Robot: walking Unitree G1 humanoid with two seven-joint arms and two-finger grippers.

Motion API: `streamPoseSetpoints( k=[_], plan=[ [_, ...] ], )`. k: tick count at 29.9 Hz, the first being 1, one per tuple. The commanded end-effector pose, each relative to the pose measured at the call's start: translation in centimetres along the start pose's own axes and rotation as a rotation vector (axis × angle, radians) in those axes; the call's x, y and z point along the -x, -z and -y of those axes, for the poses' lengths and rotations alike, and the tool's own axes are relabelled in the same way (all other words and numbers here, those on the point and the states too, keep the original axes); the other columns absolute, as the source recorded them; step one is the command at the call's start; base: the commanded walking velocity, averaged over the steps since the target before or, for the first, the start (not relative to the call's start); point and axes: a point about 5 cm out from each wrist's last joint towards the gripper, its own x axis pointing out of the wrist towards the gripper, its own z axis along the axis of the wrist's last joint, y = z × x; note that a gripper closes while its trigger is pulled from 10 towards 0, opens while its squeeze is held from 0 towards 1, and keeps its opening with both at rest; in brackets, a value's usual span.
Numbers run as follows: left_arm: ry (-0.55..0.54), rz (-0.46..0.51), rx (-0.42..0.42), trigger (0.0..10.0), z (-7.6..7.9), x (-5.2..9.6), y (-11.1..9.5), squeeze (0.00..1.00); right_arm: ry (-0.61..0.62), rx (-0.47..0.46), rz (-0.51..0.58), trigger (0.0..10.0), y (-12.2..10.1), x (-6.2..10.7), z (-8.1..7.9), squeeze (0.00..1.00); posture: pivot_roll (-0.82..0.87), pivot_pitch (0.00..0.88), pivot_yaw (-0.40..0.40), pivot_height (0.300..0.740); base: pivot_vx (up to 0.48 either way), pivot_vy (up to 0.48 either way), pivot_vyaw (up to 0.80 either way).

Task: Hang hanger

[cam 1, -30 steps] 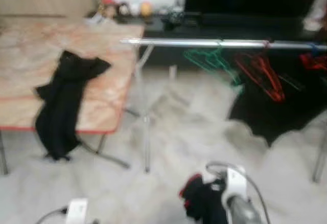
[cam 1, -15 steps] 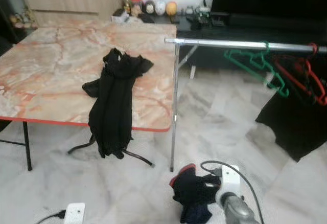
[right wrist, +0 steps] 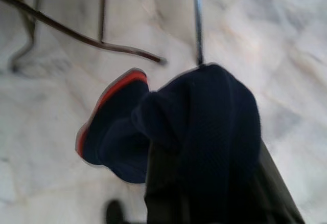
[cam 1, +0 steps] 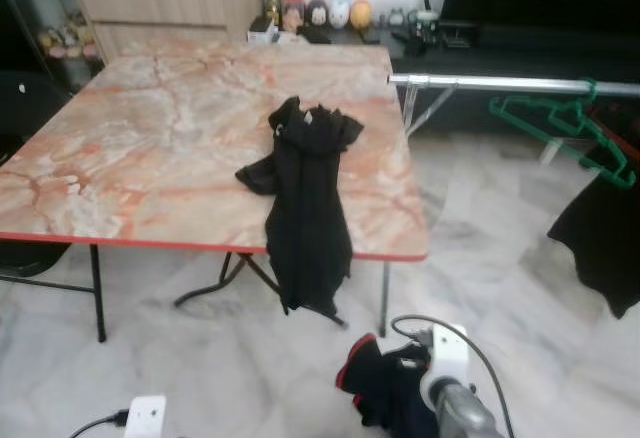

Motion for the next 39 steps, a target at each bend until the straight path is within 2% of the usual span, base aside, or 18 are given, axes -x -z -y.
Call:
streamPoseSetpoints(
  k=[1,22,39],
  plan=[
    [-0.004,-0.023,-0.006,10.0,-0.2,0.1,0.5,0.0,-0.012,0.004,0.035,10.0,-1.0,-0.3,-0.5,0.0,0.02,0.0,-0.035,0.74,0.0,0.461,0.0],
    [-0.009,-0.016,0.005,10.0,-0.2,0.1,0.4,0.0,-0.019,0.011,0.045,10.0,-1.3,-0.4,-0.6,0.0,0.02,0.0,-0.041,0.74,0.0,0.442,0.0],
    [-0.002,0.036,-0.01,10.0,0.4,-0.1,-0.8,0.0,-0.025,0.011,0.076,10.0,-1.9,-0.5,-0.9,0.0,0.02,0.0,-0.044,0.74,0.0,0.0,0.0]
  ],
)
